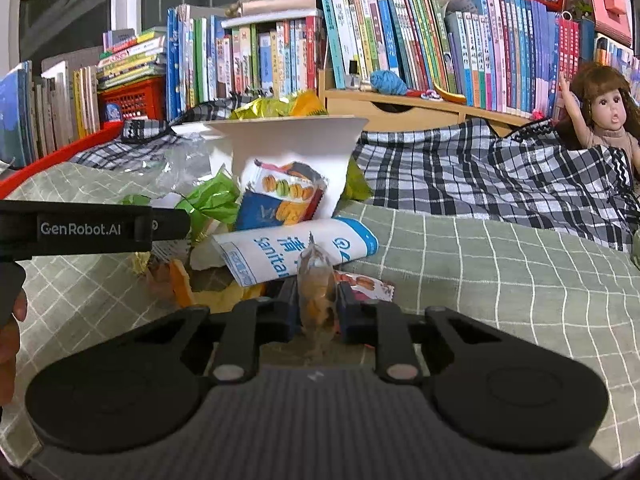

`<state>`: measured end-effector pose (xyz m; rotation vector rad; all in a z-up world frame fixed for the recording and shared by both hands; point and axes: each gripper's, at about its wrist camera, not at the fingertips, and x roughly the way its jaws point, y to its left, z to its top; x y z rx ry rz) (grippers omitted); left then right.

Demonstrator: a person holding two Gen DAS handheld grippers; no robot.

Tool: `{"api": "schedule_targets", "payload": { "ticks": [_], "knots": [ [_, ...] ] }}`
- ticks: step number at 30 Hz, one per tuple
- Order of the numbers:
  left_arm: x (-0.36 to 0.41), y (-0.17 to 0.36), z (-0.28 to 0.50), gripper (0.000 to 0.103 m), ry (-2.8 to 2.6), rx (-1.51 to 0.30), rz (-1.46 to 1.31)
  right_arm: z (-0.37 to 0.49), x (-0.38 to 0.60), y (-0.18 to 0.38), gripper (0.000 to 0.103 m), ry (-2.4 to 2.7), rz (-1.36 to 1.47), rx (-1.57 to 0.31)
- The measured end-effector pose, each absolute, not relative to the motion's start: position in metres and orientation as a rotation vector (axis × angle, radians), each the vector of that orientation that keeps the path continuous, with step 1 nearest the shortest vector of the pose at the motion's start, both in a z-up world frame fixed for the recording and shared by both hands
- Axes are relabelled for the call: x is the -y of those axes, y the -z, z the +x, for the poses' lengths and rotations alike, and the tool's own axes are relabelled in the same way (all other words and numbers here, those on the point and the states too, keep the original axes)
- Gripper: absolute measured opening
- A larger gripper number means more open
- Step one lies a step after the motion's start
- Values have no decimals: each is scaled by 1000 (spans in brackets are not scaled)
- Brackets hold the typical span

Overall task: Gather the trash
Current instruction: 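Grasp green wrapper and white paper with left tool while right grasps clear wrapper, then lower both held wrappers into the black bin and open both tools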

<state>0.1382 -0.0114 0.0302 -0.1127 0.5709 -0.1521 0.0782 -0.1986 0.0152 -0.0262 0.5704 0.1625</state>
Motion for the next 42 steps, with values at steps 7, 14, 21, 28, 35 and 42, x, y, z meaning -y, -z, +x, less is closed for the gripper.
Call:
{"api": "schedule_targets", "payload": {
  "ticks": [7,14,21,28,35,42],
  "knots": [
    [7,-41,120,66,164,-541,-99,65,198,-23,25,-166,-40,-546],
    [1,-54,95,65,167,-506,-84,50,200,-32,24,-168,-37,-528],
    [-4,-65,66,65,183,-500,-89,26,202,-42,24,-173,-20,-513],
    [-10,-71,14,65,249,-519,-134,-16,204,-47,24,-201,38,-514],
    [-16,-68,-49,65,278,-508,-175,-65,203,-44,24,-230,83,-519],
    [-22,-51,-123,65,311,-511,-194,-130,194,-25,24,-272,104,-520]
  ]
}}
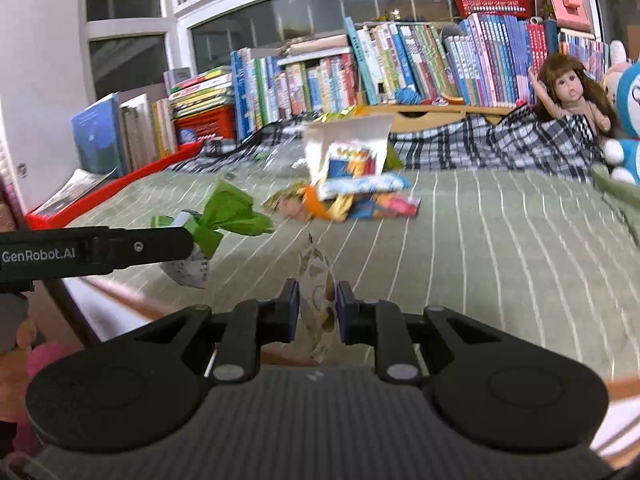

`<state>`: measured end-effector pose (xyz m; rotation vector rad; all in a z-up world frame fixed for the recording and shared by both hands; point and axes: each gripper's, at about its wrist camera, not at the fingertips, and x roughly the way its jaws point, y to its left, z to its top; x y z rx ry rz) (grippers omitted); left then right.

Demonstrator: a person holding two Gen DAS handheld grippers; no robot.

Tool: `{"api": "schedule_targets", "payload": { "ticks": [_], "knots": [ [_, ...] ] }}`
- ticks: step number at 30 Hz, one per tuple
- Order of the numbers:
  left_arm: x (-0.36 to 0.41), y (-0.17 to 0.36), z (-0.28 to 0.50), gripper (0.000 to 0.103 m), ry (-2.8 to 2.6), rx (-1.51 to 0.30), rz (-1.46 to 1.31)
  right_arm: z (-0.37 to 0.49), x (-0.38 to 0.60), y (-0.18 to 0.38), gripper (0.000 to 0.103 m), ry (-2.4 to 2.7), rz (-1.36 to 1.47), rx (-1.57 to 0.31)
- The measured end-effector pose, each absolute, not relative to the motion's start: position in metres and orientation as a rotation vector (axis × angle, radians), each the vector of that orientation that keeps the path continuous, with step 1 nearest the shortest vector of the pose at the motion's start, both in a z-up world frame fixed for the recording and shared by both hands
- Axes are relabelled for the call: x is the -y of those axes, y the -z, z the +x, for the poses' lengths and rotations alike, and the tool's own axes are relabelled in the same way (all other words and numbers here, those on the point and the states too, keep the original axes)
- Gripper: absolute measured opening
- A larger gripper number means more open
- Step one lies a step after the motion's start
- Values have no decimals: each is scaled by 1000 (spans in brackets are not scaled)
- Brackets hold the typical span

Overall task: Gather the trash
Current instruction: 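Lower both held wrappers into the black bin and open both tools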

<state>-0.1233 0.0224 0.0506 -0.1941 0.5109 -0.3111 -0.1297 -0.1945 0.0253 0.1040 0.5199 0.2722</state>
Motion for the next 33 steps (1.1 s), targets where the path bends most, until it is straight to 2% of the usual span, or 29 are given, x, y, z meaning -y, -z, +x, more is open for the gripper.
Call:
{"api": "schedule_targets", "payload": {
  "ticks": [9,20,33],
  "knots": [
    [-27,4,-175,66,262,-701,-150,-183,181,34,25,-292,104,-678],
    [-28,88,-167,66,184,-1013,-100,-172,178,91,25,-267,152,-888],
    [-25,122,-169,68,164,-1132,-36,-162,169,109,28,-262,147,-963]
  ]
}}
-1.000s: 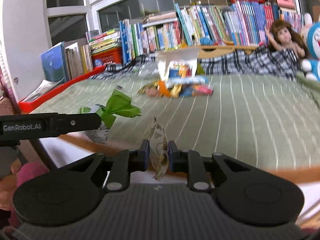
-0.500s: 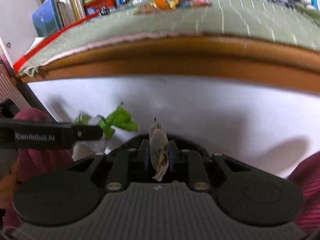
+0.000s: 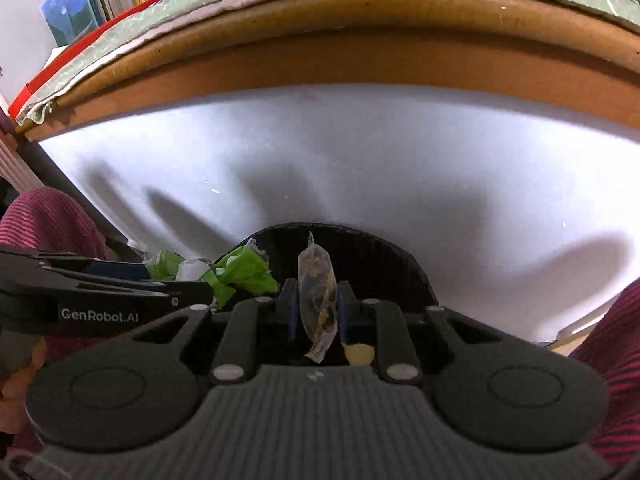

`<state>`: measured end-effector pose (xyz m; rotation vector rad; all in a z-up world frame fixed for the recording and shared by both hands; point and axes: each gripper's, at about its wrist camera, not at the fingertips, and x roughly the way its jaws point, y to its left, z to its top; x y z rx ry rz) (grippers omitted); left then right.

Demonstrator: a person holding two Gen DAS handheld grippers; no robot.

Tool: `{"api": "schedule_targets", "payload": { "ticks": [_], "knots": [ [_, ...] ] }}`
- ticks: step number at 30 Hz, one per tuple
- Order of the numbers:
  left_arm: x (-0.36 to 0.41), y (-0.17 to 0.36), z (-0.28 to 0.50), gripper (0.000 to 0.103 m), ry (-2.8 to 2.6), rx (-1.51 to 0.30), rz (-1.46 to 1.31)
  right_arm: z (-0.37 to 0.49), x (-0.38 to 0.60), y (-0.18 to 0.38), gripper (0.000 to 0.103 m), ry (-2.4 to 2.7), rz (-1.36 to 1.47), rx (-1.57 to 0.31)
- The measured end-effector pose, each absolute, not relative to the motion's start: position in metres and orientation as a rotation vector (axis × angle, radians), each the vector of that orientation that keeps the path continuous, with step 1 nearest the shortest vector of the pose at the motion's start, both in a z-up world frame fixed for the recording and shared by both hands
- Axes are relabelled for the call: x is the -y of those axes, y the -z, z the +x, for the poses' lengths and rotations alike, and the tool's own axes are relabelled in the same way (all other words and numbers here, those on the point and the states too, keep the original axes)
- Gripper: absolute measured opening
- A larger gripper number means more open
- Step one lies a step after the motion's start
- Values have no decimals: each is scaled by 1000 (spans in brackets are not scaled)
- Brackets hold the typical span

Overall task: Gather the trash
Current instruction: 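Lower both held wrappers into the black bin and open both tools, then move both tools back up to the remaining trash on the bed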

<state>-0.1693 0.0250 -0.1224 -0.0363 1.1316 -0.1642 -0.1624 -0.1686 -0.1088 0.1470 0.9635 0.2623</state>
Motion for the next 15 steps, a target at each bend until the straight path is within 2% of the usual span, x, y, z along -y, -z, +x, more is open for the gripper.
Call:
{"api": "schedule_targets", "payload": {
  "ticks": [6,9,15],
  "knots": [
    [-17,119,-154,74,152,-1134,-40,-160,169,109,30,-264,155,-964],
    [-15,116,-153,75,147,-1129,-40,-160,170,109,47,-265,158,-966],
    [-13,111,-154,79,137,-1117,-30,-161,171,108,51,-268,142,-957]
  ]
}}
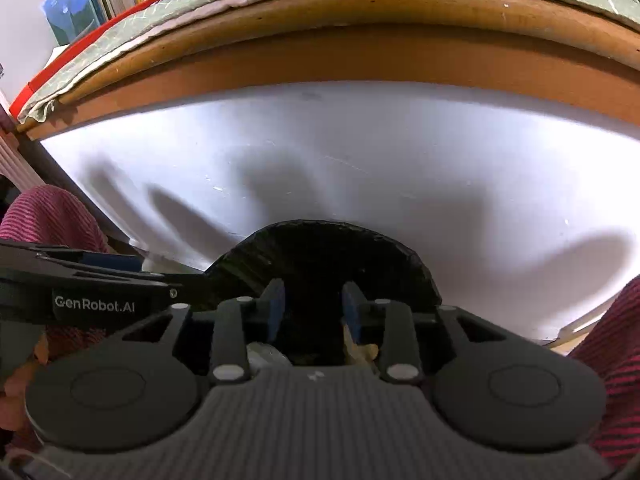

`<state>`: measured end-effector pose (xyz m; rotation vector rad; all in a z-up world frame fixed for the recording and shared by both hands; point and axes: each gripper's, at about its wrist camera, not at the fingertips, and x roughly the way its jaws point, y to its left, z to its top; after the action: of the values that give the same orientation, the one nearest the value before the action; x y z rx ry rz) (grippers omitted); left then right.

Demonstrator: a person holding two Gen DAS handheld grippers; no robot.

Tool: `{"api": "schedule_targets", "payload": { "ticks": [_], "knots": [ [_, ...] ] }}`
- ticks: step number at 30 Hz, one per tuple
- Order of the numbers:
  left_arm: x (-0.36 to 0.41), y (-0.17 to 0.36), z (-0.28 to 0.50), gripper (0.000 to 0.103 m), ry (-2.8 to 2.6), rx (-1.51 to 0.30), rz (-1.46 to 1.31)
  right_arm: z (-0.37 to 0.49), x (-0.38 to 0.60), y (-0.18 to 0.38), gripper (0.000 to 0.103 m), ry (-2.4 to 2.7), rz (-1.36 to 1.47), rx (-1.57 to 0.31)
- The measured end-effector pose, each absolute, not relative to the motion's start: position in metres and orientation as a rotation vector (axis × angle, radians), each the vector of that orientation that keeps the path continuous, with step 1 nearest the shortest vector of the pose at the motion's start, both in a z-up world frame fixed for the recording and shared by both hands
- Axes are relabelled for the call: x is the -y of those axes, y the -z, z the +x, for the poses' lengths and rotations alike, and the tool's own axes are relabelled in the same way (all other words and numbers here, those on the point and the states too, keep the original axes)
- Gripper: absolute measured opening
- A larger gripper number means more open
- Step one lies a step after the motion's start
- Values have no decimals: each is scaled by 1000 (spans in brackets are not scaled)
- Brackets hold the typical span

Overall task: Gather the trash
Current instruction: 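Move both tools back up to the remaining trash on the bed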

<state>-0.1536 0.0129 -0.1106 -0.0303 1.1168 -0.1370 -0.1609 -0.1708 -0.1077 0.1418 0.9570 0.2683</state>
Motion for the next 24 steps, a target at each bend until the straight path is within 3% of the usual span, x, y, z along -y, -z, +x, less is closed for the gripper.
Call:
{"api": "schedule_targets", "payload": {
  "ticks": [12,24],
  "knots": [
    [-13,85,-156,82,149,-1064,-21,-165,170,84,54,-280,123,-904],
    [-16,-6,-156,86,204,-848,-8,-155,178,10,60,-315,99,-725]
  ]
}}
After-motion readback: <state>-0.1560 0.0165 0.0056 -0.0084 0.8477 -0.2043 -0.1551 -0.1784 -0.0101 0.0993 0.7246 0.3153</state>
